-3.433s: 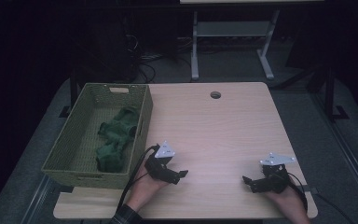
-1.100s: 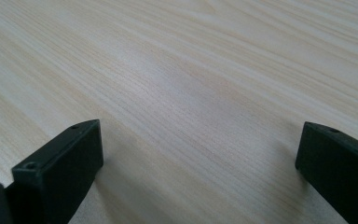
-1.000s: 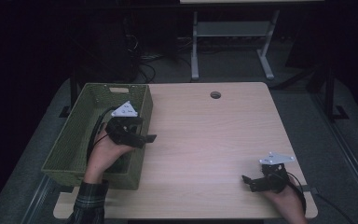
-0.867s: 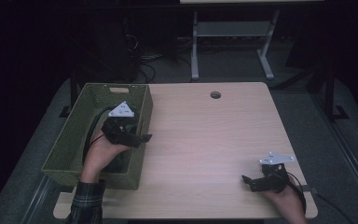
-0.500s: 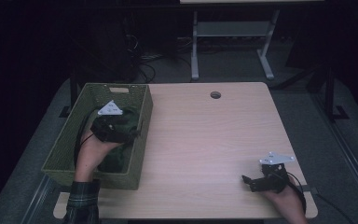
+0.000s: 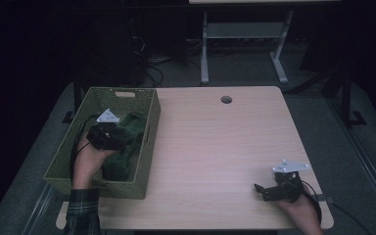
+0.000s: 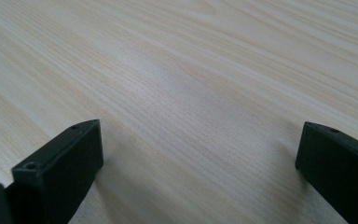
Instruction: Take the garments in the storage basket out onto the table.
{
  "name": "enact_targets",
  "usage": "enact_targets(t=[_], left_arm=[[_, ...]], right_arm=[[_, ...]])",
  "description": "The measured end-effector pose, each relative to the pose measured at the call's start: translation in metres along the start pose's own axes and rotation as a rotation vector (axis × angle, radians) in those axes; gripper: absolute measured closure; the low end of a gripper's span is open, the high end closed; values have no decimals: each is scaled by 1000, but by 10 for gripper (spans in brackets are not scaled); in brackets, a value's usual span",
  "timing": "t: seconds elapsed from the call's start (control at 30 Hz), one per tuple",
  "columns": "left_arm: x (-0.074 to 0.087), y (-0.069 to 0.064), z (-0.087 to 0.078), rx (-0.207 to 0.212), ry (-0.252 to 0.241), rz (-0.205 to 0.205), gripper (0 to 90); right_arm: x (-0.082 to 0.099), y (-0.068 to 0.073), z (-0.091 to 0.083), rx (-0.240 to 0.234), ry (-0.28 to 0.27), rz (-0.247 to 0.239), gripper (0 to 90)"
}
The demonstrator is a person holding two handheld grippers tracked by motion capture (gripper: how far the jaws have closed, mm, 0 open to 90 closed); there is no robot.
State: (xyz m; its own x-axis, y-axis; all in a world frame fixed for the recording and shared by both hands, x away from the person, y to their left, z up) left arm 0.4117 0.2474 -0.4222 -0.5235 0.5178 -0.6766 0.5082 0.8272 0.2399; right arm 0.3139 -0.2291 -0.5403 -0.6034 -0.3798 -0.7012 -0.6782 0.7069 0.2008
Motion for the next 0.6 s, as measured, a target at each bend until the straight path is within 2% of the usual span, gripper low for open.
enact_targets(t=[0.33,0.5,0.6], left_arm=[[20,4,25,-24,97,34,439],[30,6,33,-33,146,29,431],[33,6,36,-24,167,21,425]], right_arm=[[0,0,0,0,0,0,4],[0,0,0,0,0,0,4],[0,0,0,0,0,0,4]])
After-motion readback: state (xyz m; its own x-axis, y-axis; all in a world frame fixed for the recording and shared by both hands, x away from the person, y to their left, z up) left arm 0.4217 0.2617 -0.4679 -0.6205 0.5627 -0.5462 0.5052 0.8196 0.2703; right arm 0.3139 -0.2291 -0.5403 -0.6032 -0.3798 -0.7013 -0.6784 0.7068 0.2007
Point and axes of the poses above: each handheld gripper's, and its own axes: z roughly forward along the jaws, x roughly out of its underside, y roughly to its left, the point moved 8 cm from there along z, roughly forward along the jaws, and after that the axes turned 14 degrees about -x, right-handed, at the moved point
